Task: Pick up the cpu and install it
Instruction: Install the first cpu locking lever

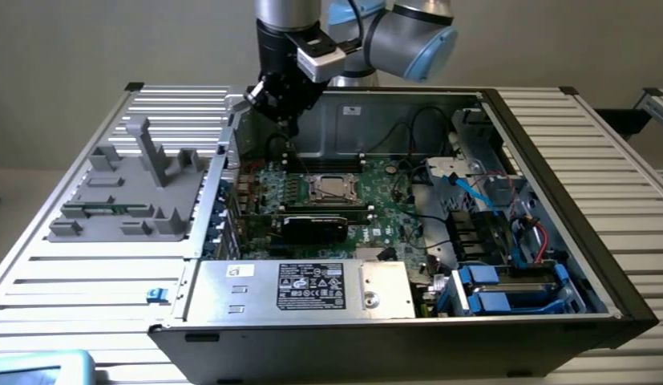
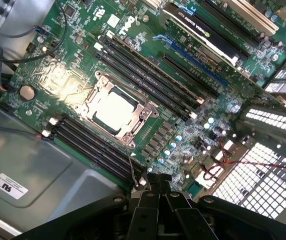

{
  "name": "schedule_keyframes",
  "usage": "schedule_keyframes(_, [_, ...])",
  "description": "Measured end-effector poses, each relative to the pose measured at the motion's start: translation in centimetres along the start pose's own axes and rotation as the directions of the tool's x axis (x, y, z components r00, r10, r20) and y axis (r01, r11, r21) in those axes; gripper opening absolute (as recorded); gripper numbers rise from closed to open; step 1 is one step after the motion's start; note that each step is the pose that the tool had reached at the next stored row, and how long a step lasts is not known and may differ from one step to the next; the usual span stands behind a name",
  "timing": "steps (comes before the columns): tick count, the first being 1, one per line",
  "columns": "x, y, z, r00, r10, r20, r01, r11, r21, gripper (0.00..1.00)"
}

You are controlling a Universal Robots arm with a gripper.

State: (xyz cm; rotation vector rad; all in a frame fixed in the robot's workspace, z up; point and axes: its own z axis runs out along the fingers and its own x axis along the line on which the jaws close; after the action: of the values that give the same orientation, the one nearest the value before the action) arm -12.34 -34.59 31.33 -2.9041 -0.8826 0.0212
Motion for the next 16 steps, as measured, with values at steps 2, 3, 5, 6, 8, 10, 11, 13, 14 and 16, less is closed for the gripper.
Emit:
schedule_keyframes(2, [-0.05, 0.05, 0.07, 1.0, 0.008, -0.0017, -0.008, 0.9999, 0.0077, 0.11])
schedule_keyframes(3, [-0.09, 0.13, 0.16, 0.9999, 0.013, -0.0033, -0.013, 0.9999, 0.0105, 0.11])
schedule_keyframes(5, [-0.19, 0.29, 0.36, 0.9998, 0.021, -0.0057, -0.021, 0.9997, 0.0137, 0.11])
schedule_keyframes(6, [-0.24, 0.37, 0.46, 0.9997, 0.025, -0.0068, -0.025, 0.9996, 0.0153, 0.11])
schedule_keyframes(8, [-0.34, 0.51, 0.64, 0.9995, 0.032, -0.0088, -0.032, 0.9993, 0.019, 0.11])
schedule_keyframes(10, [-0.44, 0.58, 0.76, 0.9992, 0.038, -0.0109, -0.037, 0.999, 0.0248, 0.11])
schedule_keyframes(11, [-0.47, 0.57, 0.79, 0.9991, 0.04, -0.012, -0.04, 0.9988, 0.0285, 0.11])
schedule_keyframes(13, [-0.53, 0.54, 0.82, 0.9988, 0.046, -0.0147, -0.046, 0.9983, 0.0375, 0.11])
schedule_keyframes(14, [-0.55, 0.52, 0.83, 0.9986, 0.049, -0.0163, -0.049, 0.9979, 0.042, 0.11])
schedule_keyframes(16, [-0.57, 0.55, 0.9, 0.9982, 0.057, -0.0174, -0.056, 0.9973, 0.0477, 0.11])
